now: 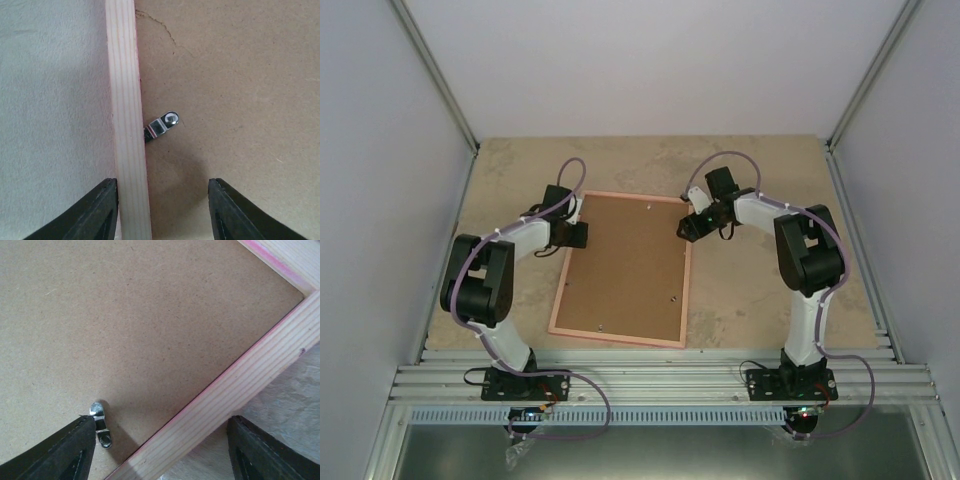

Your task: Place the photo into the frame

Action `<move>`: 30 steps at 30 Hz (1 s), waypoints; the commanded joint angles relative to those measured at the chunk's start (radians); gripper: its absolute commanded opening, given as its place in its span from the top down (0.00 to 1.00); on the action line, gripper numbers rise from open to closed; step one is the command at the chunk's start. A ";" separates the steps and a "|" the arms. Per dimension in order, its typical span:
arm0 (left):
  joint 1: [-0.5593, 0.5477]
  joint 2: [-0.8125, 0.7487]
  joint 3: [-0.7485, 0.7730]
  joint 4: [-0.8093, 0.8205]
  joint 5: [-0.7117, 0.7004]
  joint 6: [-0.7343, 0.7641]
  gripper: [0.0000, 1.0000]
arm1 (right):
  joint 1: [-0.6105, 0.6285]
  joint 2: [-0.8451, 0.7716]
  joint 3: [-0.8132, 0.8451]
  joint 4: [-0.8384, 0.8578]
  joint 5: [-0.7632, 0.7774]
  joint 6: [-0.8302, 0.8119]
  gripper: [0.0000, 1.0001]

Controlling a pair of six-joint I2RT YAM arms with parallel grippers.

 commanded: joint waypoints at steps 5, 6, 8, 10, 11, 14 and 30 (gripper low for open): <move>-0.009 -0.020 -0.007 -0.018 0.040 -0.013 0.47 | 0.020 0.015 0.012 -0.076 -0.030 -0.004 0.18; -0.010 -0.017 -0.007 -0.020 0.045 -0.013 0.47 | 0.027 0.016 0.016 -0.076 -0.027 -0.006 0.16; -0.012 -0.017 -0.008 -0.018 0.047 -0.012 0.47 | 0.042 0.023 0.029 -0.079 -0.003 -0.012 0.16; -0.013 -0.021 -0.013 -0.015 0.049 -0.012 0.47 | 0.054 0.039 0.037 -0.076 0.050 -0.018 0.17; -0.015 -0.022 -0.014 -0.014 0.048 -0.013 0.47 | 0.057 0.050 0.040 -0.073 0.072 -0.020 0.18; -0.015 -0.026 -0.014 -0.013 0.048 -0.012 0.47 | 0.057 0.073 0.051 -0.066 0.116 -0.023 0.22; -0.032 -0.053 -0.028 -0.003 0.067 -0.008 0.47 | 0.026 0.120 0.093 -0.095 0.119 0.008 0.61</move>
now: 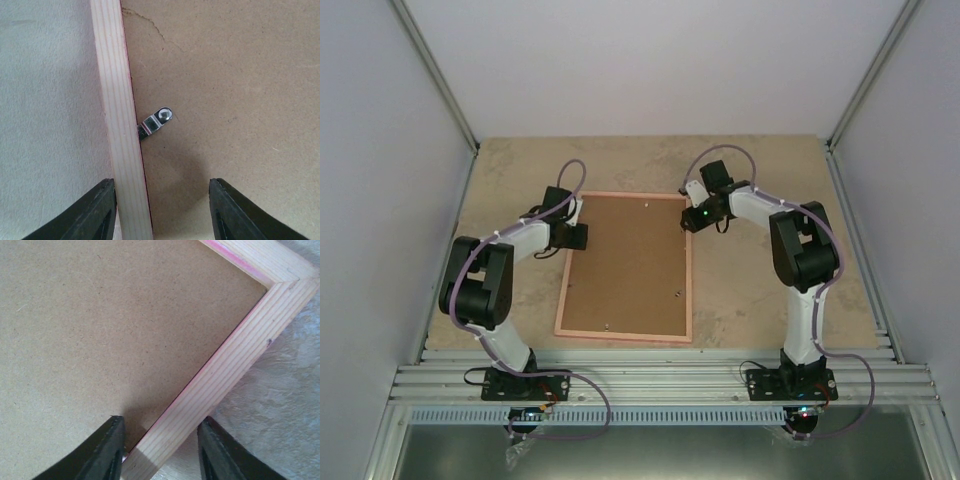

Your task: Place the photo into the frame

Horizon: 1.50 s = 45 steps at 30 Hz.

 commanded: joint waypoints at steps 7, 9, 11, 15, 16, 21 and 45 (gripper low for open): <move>-0.024 -0.044 -0.007 0.011 0.068 -0.001 0.47 | 0.003 0.051 -0.018 -0.046 0.028 -0.047 0.75; -0.024 -0.055 -0.008 0.015 0.068 0.007 0.46 | 0.000 0.035 -0.014 -0.044 0.018 -0.057 0.75; -0.024 -0.067 0.003 0.013 0.067 0.028 0.43 | -0.001 0.019 -0.008 -0.045 0.012 -0.075 0.72; -0.022 -0.113 0.032 0.019 0.058 0.155 0.26 | -0.015 -0.025 0.004 -0.033 -0.016 -0.110 0.57; -0.023 -0.126 0.038 0.029 0.059 0.186 0.21 | -0.018 -0.033 0.007 -0.029 -0.028 -0.119 0.55; -0.031 -0.074 0.191 -0.006 0.163 0.332 0.02 | -0.023 -0.037 0.019 -0.013 -0.059 -0.149 0.50; -0.234 0.548 0.844 -0.209 0.084 0.320 0.03 | -0.051 0.019 -0.027 0.069 -0.114 -0.058 0.55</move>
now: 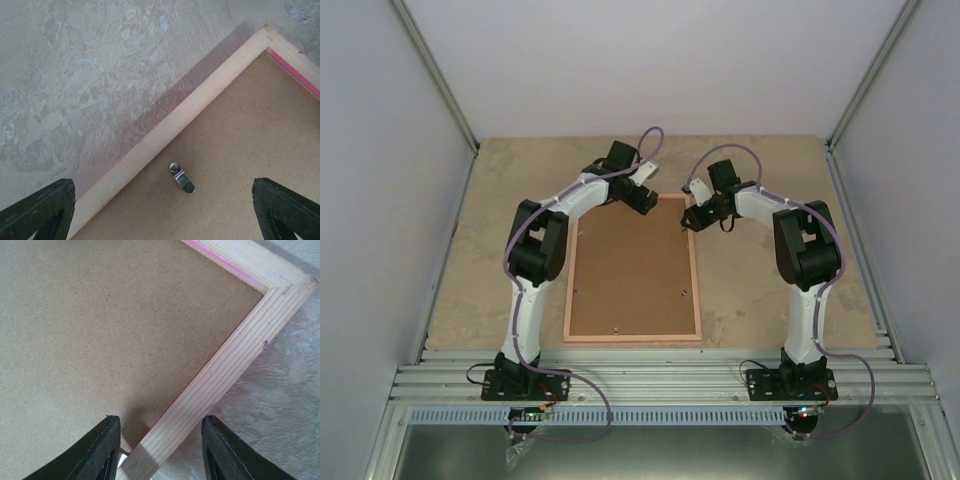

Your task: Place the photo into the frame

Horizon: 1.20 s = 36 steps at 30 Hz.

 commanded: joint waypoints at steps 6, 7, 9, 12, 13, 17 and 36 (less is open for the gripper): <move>-0.015 0.066 0.037 -0.042 -0.113 0.034 0.13 | -0.003 0.035 -0.013 0.022 0.014 0.012 0.57; -0.015 0.071 0.039 -0.044 -0.124 0.040 0.14 | -0.002 0.037 -0.014 0.022 0.016 0.012 0.58; -0.011 0.078 0.038 -0.045 -0.143 0.050 0.19 | -0.003 0.039 -0.014 0.023 0.020 0.010 0.58; 0.004 0.088 0.042 -0.057 -0.130 0.064 0.29 | -0.004 0.039 -0.019 0.025 0.023 0.009 0.60; 0.010 0.091 0.046 -0.062 -0.128 0.068 0.33 | -0.003 0.040 -0.020 0.026 0.023 0.009 0.60; 0.042 0.105 0.068 -0.082 -0.095 0.075 0.44 | -0.004 0.039 -0.023 0.025 0.023 0.007 0.61; 0.006 -0.001 -0.050 0.054 0.041 0.050 0.18 | -0.006 0.046 -0.015 0.025 0.008 0.002 0.63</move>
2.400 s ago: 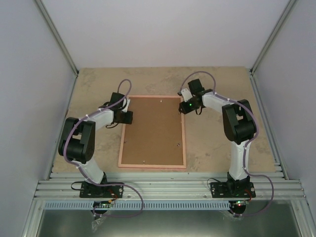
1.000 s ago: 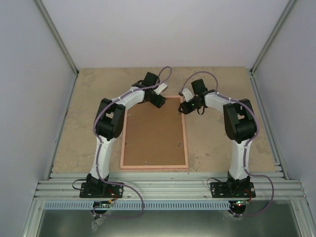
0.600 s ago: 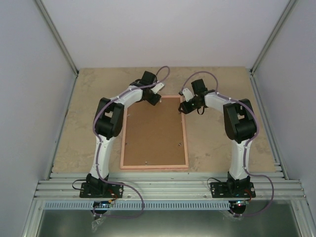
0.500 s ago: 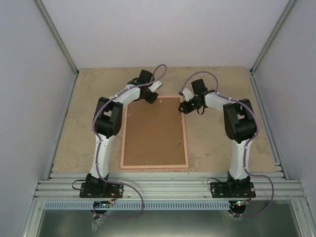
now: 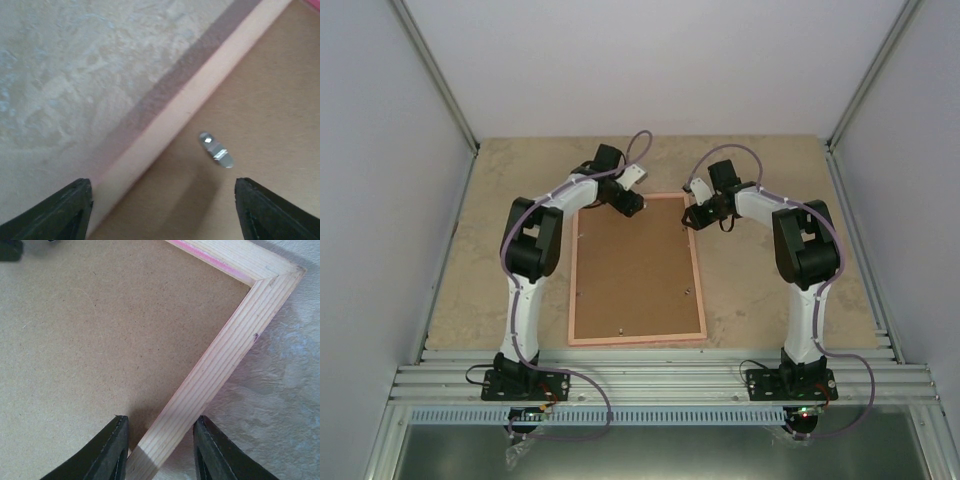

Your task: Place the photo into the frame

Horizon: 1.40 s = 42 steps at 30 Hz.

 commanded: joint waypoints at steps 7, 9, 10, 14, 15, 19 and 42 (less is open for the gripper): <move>-0.048 0.073 0.108 -0.013 -0.090 -0.019 0.23 | -0.004 0.032 -0.016 -0.001 0.020 -0.032 0.64; -0.047 0.081 0.112 -0.022 -0.108 0.004 0.29 | -0.004 0.032 -0.016 -0.001 0.021 -0.031 0.64; -0.046 0.084 0.112 -0.028 -0.111 0.015 0.33 | -0.004 0.031 -0.015 -0.002 0.020 -0.031 0.64; -0.029 0.097 0.120 -0.070 -0.087 0.062 0.43 | -0.006 0.029 -0.016 -0.002 0.021 -0.031 0.64; -0.026 0.097 0.120 -0.078 -0.082 0.070 0.45 | -0.007 0.029 -0.016 -0.003 0.021 -0.032 0.64; -0.010 0.107 0.136 -0.110 -0.066 0.105 0.52 | -0.011 0.031 -0.018 -0.003 0.022 -0.032 0.65; -0.047 0.091 0.138 -0.047 -0.079 0.033 0.25 | -0.015 0.029 -0.019 -0.001 0.018 -0.029 0.65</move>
